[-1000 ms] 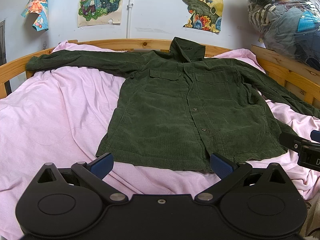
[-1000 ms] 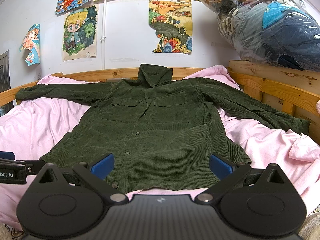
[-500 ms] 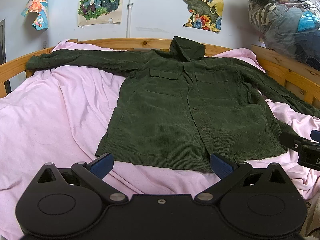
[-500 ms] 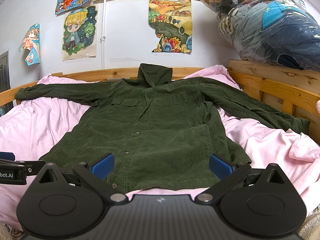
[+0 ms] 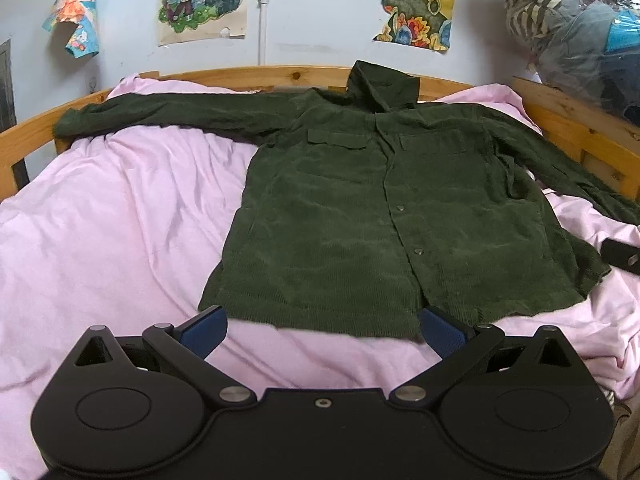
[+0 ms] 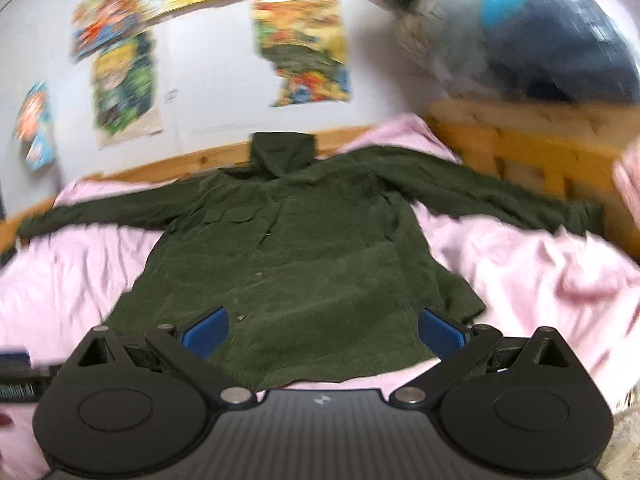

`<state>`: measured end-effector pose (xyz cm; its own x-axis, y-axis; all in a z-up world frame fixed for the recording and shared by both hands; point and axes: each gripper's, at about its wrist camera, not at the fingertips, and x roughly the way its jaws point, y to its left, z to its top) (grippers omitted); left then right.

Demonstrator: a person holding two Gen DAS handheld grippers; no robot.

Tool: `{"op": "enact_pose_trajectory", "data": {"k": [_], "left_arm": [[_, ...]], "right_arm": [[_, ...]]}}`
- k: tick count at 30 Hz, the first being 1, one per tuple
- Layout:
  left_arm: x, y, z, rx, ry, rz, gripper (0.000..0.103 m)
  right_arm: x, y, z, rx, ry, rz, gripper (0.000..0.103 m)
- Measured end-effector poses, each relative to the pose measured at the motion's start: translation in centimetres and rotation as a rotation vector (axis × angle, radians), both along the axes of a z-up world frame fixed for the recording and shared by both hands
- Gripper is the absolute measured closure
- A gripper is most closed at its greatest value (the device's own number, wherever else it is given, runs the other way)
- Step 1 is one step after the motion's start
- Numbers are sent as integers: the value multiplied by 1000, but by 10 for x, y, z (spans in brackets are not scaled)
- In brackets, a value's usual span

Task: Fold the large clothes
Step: 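Reach the right tool to the sleeve cuff nearest it and grasp it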

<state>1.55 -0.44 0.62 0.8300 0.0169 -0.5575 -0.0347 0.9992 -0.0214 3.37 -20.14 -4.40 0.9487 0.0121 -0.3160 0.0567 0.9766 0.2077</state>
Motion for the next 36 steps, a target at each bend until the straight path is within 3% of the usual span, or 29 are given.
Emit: {"op": "enact_pose_trajectory", "data": {"k": [3,7,11,15,18,22,31,33,36], "left_arm": [[18,-1,11,-7,-6,-2,1],[48,-11,29,-11,-28,-31,1],[78,-30,42,9,-51,-94,1],[106,-52,43,7,-53,-154,1],[123,-69,35,0,-43,-196,1],[135,-80,18,-25,-6,-249,1],[154,-67,-9,-45,78,-238,1],[156,-63,-12,-48,89,-227,1],[157,-57,-13,-55,100,-220,1]], "right_arm": [[10,-33,13,91,42,-51,0],[26,-81,32,112,28,-177,0],[46,-124,42,36,-15,-309,0],[72,-156,31,-78,-63,-431,0],[94,-179,16,-57,-35,-476,0],[128,-198,-3,-125,6,-588,0],[177,-229,-23,-142,120,-727,0],[180,-229,-25,-148,129,-755,3],[187,-227,-28,-168,148,-782,23]]}}
